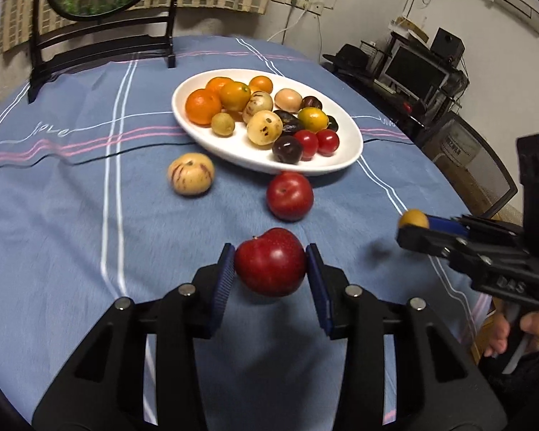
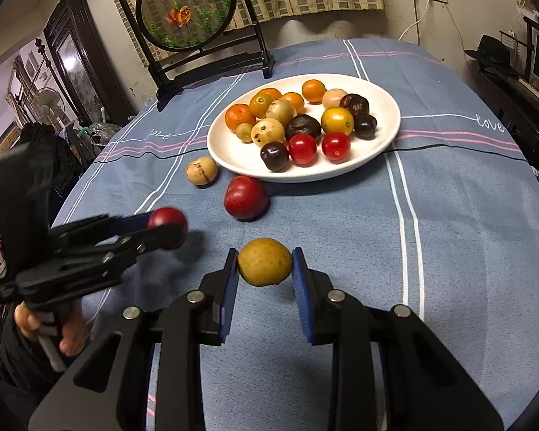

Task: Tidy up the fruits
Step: 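Grasp a red tomato with the left tool while the right tool holds the yellow fruit, then place the red tomato and yellow fruit on the white plate, opening both tools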

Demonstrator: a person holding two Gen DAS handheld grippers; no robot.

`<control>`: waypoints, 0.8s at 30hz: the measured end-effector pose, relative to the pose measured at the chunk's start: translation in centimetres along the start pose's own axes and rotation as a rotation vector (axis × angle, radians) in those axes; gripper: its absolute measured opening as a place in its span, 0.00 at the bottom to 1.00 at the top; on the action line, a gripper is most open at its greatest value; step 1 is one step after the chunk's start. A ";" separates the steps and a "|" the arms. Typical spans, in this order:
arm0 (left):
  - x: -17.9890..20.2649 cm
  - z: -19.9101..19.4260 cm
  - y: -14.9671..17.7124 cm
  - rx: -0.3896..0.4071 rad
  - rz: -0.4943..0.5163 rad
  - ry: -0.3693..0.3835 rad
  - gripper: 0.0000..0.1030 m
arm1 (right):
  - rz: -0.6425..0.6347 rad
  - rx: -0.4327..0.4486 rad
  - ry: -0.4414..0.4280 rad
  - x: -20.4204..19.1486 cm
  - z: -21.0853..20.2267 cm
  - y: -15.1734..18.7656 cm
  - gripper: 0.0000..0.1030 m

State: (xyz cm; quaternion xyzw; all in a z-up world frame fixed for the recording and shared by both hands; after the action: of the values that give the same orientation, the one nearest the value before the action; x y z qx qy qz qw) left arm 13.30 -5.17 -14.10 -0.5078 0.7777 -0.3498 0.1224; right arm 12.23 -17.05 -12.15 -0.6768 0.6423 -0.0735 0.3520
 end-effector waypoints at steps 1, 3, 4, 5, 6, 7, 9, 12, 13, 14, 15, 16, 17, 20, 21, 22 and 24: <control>0.1 -0.3 0.2 0.001 -0.004 0.004 0.40 | -0.006 -0.002 -0.001 -0.2 0.1 0.0 0.29; 0.1 -0.9 0.4 0.009 -0.005 0.005 0.40 | -0.014 -0.009 0.000 -0.6 0.4 0.1 0.29; 0.2 -1.2 0.5 0.016 0.001 -0.002 0.40 | -0.018 -0.012 -0.001 -0.8 0.4 0.1 0.29; 0.2 -1.5 0.5 0.022 0.004 -0.007 0.40 | -0.022 -0.015 -0.001 -1.0 0.5 0.2 0.29; 0.2 -1.8 0.5 0.027 0.004 -0.006 0.40 | -0.026 -0.016 -0.001 -1.2 0.6 0.2 0.29; 0.1 -2.0 0.4 0.031 0.003 -0.004 0.40 | -0.028 -0.017 -0.001 -1.3 0.6 0.2 0.29; 0.1 -2.4 0.2 0.040 0.002 -0.006 0.40 | -0.032 -0.014 -0.003 -1.6 0.7 0.1 0.29; 0.1 -3.0 -0.3 0.057 -0.008 0.000 0.40 | -0.033 -0.007 -0.007 -1.8 0.7 -0.1 0.29; 0.0 -3.2 -0.6 0.063 -0.011 0.000 0.40 | -0.031 -0.006 -0.007 -1.7 0.8 -0.2 0.29; 0.0 -3.4 -0.9 0.067 -0.013 0.001 0.40 | -0.031 -0.007 -0.006 -1.7 0.9 -0.3 0.29; 0.0 -3.5 -1.2 0.069 -0.014 0.002 0.40 | -0.031 -0.006 -0.004 -1.5 0.9 -0.5 0.29; -0.1 -3.6 -1.8 0.072 -0.016 0.001 0.40 | -0.034 -0.004 -0.001 -1.4 1.0 -0.7 0.29; -0.1 -3.6 -2.2 0.072 -0.014 0.001 0.40 | -0.036 -0.002 0.001 -1.3 0.9 -1.1 0.29; -0.5 -3.2 -4.6 0.069 -0.001 -0.010 0.40 | -0.044 0.017 0.004 -0.9 0.7 -3.2 0.29; -0.7 -2.9 -5.9 0.077 0.011 -0.020 0.40 | -0.048 0.025 0.009 -0.8 0.7 -4.0 0.29; -0.8 -2.7 -6.8 0.082 0.019 -0.027 0.40 | -0.054 0.040 0.026 -0.5 0.7 -5.4 0.29; -1.3 -1.7 -8.7 0.081 0.030 -0.044 0.40 | -0.066 0.061 0.044 -0.4 0.9 -7.5 0.29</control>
State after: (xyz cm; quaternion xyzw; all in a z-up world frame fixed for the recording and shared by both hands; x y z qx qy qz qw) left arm 19.11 -5.45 -7.27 -0.4985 0.7674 -0.3679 0.1652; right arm 18.81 -16.86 -8.43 -0.6849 0.6247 -0.1194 0.3555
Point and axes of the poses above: each gripper's, at about its wrist camera, not at the fingertips, and z roughly the way its jaws point, x to its right, y to its underside, the point moved 9 cm from there along z, roughly the way its jaws point, and after that the axes turned 8 degrees about z, right-handed, at the moved point
